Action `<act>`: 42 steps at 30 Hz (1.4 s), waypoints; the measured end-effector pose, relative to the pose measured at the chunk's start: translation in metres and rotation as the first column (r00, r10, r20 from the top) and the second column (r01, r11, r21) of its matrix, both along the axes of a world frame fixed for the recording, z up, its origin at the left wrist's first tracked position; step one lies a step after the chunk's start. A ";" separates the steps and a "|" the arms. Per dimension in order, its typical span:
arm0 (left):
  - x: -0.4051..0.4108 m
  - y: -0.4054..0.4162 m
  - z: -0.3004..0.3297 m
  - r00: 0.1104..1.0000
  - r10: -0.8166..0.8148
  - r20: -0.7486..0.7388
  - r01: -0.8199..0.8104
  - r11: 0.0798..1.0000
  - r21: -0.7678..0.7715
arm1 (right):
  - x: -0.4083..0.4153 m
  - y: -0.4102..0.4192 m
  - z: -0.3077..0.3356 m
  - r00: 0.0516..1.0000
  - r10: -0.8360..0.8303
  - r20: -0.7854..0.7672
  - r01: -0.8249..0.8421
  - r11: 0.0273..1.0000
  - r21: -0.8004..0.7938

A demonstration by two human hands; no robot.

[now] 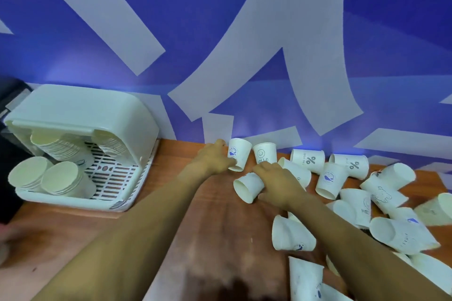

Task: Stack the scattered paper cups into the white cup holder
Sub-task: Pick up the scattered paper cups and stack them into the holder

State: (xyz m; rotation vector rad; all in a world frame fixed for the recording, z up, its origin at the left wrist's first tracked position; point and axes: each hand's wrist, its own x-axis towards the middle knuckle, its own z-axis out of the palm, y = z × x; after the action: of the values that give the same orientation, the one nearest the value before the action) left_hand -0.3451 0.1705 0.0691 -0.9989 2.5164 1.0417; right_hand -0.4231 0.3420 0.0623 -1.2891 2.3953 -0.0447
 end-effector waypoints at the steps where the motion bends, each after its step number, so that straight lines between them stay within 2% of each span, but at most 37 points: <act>1: -0.011 -0.002 -0.007 0.999 0.043 0.008 -0.043 0.999 0.027 | -0.003 0.000 -0.006 1.000 0.017 -0.002 -0.017 1.000 -0.012; 4: -0.039 -0.005 -0.029 0.989 0.141 0.041 -0.143 0.987 0.067 | -0.012 0.001 -0.026 0.997 0.082 -0.009 -0.082 0.995 -0.057; 9: -0.067 -0.004 -0.066 0.987 0.142 0.071 -0.143 0.990 0.006 | -0.026 0.000 -0.055 0.980 0.184 -0.071 -0.189 0.979 -0.073; 16: -0.079 -0.001 -0.096 0.978 0.206 0.017 -0.206 0.978 -0.008 | -0.030 0.000 -0.087 0.984 0.173 -0.051 -0.179 0.971 -0.159; 20: -0.078 -0.001 -0.097 0.964 0.254 -0.076 -0.247 0.964 0.096 | -0.031 0.000 -0.089 0.989 0.139 -0.053 -0.147 0.969 -0.200; 28: -0.033 -0.002 -0.053 0.941 0.251 -0.225 -0.204 0.955 0.214 | -0.018 0.006 -0.039 0.997 -0.023 0.069 0.047 0.928 -0.370; 34: 0.027 -0.018 -0.008 0.895 0.220 -0.388 -0.179 0.974 0.139 | 0.012 -0.006 0.006 0.991 -0.059 0.120 0.096 0.940 -0.329; 38: 0.080 -0.024 0.013 0.857 0.186 -0.481 -0.163 0.982 0.091 | 0.042 -0.013 0.033 0.982 -0.113 0.149 0.162 0.910 -0.380; 42: 0.130 -0.026 0.028 0.846 0.180 -0.502 -0.163 0.984 0.077 | 0.076 -0.023 0.050 0.975 -0.170 0.141 0.214 0.886 -0.412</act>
State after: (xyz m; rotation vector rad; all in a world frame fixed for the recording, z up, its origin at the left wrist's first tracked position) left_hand -0.2152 0.1442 0.0966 -1.0683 2.8380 1.5751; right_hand -0.3467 0.3188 0.1120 -1.1787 2.4995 -0.7123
